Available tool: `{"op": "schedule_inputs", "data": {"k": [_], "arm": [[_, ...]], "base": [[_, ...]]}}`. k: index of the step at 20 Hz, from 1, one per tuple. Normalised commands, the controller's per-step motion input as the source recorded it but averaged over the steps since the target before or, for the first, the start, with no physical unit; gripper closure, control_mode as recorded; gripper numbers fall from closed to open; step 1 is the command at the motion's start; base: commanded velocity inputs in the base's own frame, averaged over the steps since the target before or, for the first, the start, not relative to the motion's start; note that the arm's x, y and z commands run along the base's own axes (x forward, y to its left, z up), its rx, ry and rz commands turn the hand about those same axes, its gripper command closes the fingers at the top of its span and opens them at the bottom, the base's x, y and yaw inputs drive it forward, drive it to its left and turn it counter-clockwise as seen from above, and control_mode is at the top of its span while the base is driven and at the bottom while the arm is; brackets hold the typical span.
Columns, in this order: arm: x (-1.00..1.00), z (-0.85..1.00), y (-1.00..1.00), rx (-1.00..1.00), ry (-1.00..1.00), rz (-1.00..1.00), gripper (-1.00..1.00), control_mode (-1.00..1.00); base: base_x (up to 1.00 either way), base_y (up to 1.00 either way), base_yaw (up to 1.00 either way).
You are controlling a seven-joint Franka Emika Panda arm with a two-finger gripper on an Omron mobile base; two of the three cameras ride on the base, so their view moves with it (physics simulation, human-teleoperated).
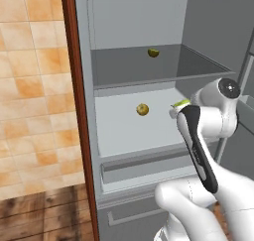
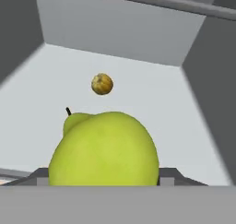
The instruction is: Place the pear in the correct fridge rack based on whether it is a fruit or vegetable. Finally, close the fridge door.
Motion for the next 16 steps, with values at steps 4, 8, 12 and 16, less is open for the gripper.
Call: {"op": "schedule_inputs", "data": {"k": [4,8,12,16], "arm": [[0.26,1.0,0.17,0.0,-0.15,-0.05,1.0,-1.0],[0.24,0.99,0.22,0.0,-0.06,-0.07,1.0,-1.0],[0.21,0.81,0.06,0.0,-0.21,-0.03,1.0,-1.0],[0.46,0.49,0.0,0.09,-0.16,0.0,1.0,-1.0]], "base": [[0.0,0.0,0.0],[0.0,0.0,0.0],[0.0,0.0,0.0],[0.0,0.0,0.0]]}}
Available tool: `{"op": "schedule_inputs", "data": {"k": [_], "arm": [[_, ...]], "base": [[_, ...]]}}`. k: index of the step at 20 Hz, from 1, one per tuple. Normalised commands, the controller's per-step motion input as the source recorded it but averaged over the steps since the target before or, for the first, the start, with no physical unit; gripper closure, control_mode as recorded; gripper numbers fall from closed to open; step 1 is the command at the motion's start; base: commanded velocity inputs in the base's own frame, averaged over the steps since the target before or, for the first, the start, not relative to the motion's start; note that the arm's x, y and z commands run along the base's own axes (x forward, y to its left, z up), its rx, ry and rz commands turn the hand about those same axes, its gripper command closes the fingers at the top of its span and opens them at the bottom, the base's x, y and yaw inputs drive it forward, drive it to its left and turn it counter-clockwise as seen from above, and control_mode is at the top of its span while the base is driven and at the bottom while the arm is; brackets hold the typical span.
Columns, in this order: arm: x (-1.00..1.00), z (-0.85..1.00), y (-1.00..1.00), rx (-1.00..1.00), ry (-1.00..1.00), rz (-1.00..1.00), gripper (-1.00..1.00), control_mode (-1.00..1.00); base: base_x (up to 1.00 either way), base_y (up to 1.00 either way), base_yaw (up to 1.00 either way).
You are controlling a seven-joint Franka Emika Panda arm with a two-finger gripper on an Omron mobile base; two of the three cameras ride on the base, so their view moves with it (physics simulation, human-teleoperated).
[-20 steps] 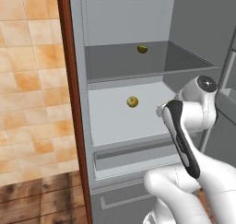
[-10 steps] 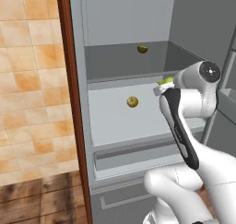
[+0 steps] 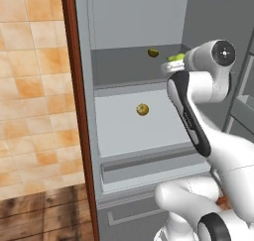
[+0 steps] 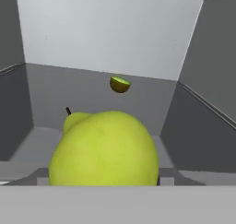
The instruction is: Place the pear in the correct fridge rack based on whether it is a fruit or vegetable. Finally, close the fridge door.
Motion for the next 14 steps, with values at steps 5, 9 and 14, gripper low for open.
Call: {"op": "schedule_inputs", "data": {"k": [5,9,14], "arm": [[0.74,-0.08,0.0,0.1,0.0,0.0,1.0,-1.0],[0.94,-0.32,0.0,0.1,0.0,0.0,1.0,-1.0],[1.0,-0.42,0.0,0.08,0.12,0.0,1.0,-1.0]], "base": [[0.0,0.0,0.0],[0.0,0.0,0.0],[0.0,0.0,0.0]]}}
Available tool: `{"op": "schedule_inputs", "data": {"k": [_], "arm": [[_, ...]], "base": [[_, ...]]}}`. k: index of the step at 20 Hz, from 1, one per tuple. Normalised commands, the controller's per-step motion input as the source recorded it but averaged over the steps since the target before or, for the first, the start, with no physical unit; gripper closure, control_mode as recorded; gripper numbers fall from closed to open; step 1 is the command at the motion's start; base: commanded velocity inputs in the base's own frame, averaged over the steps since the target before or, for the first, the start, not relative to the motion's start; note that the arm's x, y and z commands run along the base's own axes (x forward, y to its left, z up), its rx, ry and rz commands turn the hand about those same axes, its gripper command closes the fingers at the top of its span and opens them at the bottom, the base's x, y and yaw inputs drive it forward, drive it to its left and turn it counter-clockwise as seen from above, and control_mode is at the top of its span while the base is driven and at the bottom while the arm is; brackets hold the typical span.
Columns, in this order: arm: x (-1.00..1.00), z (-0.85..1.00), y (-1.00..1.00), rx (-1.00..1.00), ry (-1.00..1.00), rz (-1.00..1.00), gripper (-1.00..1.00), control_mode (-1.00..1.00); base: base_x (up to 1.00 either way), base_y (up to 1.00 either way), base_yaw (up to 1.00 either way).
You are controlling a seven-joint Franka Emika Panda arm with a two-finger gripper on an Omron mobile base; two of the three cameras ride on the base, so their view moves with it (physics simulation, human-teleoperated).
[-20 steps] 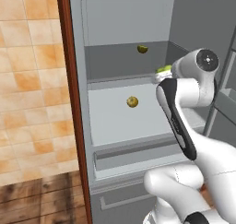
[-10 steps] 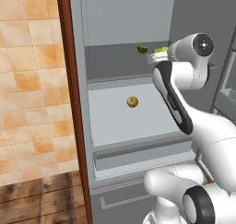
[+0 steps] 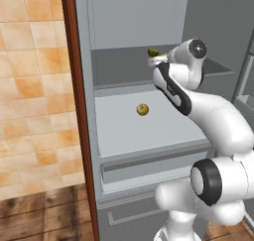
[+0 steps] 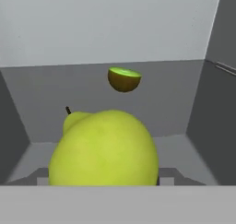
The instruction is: Place the pear in the correct fridge rack based on whether it is a fruit or vegetable. Finally, close the fridge door.
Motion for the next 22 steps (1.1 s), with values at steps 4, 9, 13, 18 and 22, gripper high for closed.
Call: {"op": "schedule_inputs", "data": {"k": [4,9,13,18,22], "arm": [[1.0,-0.39,0.02,0.03,0.22,0.04,1.0,-1.0],[1.0,-0.25,0.02,0.0,0.22,0.07,1.0,-1.0],[0.92,-0.33,0.02,0.0,0.02,0.0,-1.0,-1.0],[0.42,-0.44,0.04,0.0,-0.12,-0.04,-1.0,-1.0],[0.16,-0.31,0.07,0.0,-0.17,-0.1,-1.0,-1.0]], "base": [[0.0,0.0,0.0],[0.0,0.0,0.0],[0.0,0.0,0.0],[0.0,0.0,0.0],[0.0,0.0,0.0]]}}
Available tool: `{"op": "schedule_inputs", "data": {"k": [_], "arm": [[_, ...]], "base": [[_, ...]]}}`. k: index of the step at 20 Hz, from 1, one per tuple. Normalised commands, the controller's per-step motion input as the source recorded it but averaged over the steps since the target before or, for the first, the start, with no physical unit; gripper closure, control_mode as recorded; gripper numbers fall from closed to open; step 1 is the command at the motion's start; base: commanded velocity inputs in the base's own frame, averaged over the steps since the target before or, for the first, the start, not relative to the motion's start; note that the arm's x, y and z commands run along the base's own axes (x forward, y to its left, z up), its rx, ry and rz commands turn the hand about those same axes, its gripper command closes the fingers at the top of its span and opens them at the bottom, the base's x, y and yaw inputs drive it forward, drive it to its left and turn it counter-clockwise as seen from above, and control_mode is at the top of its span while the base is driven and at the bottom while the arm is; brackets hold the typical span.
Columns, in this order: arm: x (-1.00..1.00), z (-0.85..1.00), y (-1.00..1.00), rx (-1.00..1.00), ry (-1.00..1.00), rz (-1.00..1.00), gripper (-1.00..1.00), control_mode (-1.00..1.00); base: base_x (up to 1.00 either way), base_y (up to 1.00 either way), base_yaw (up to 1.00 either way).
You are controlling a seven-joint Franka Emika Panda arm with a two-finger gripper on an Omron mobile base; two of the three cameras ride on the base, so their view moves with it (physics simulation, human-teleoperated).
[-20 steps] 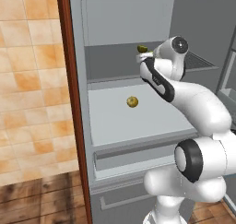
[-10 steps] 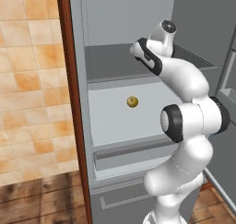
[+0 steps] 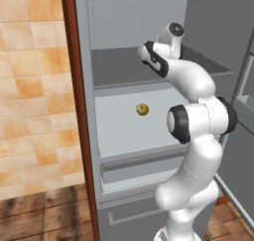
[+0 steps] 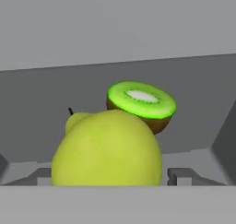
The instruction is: Place the pear in the correct fridge rack based on whether it is a fruit or vegetable. Finally, close the fridge door.
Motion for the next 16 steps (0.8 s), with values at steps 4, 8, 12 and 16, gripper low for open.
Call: {"op": "schedule_inputs", "data": {"k": [4,8,12,16], "arm": [[-0.11,0.01,0.14,-0.04,-0.02,-0.04,-1.0,-1.0],[-0.41,0.27,0.19,-0.07,0.01,-0.05,-1.0,-1.0],[-0.81,0.18,0.03,-0.06,0.05,-0.02,-1.0,-1.0],[-1.0,0.01,0.0,-0.05,0.02,-0.03,-1.0,-1.0]], "base": [[0.0,0.0,0.0],[0.0,0.0,0.0],[0.0,0.0,0.0],[0.0,0.0,0.0]]}}
